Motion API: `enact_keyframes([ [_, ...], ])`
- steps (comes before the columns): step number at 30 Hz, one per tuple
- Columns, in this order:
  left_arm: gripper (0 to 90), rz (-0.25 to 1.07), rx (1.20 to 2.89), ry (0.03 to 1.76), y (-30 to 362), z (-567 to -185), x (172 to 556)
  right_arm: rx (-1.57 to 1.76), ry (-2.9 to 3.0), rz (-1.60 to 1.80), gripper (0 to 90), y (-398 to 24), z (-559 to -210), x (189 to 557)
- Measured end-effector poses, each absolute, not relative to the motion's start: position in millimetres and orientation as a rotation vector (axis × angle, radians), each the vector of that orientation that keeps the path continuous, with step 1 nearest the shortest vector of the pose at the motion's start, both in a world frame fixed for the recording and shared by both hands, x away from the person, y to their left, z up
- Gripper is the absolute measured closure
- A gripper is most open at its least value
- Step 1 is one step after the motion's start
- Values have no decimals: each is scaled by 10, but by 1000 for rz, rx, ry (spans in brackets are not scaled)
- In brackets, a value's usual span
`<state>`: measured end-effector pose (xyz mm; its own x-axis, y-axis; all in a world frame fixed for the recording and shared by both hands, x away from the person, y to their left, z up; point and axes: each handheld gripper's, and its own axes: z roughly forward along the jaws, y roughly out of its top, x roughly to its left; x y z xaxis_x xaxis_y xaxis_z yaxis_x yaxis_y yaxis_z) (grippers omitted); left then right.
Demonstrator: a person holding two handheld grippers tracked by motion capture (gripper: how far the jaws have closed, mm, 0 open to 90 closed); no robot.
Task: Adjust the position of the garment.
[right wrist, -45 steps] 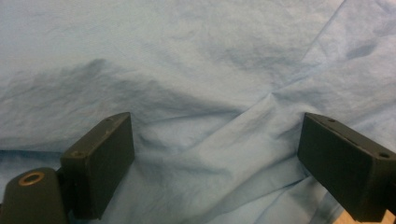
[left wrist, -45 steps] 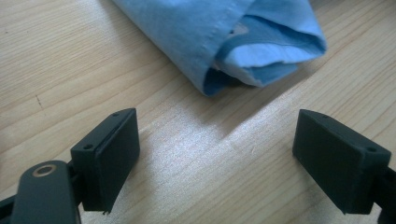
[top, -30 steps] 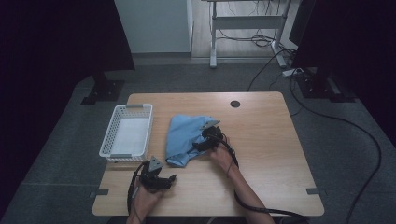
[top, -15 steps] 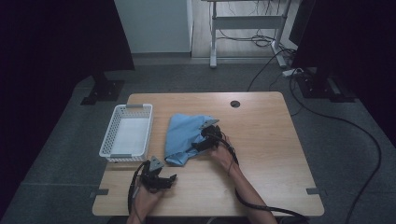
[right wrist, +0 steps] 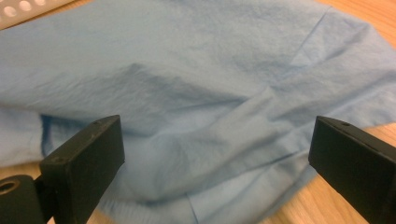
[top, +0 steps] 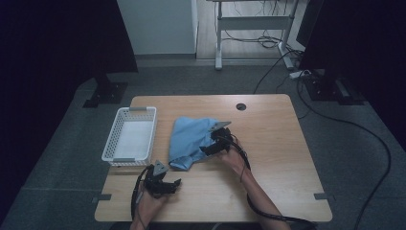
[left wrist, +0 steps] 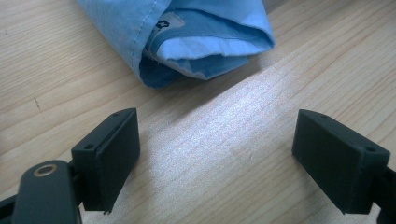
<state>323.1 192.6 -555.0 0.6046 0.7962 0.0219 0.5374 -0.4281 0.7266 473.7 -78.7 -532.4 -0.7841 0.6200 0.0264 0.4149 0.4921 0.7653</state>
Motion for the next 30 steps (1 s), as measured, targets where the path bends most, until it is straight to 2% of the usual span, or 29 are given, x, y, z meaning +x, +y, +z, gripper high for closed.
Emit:
enact_keyframes([
  [30,145,480,2134,1050,1923,-5550,3232,857,2466,1193,33,-1274,-4993,4337],
])
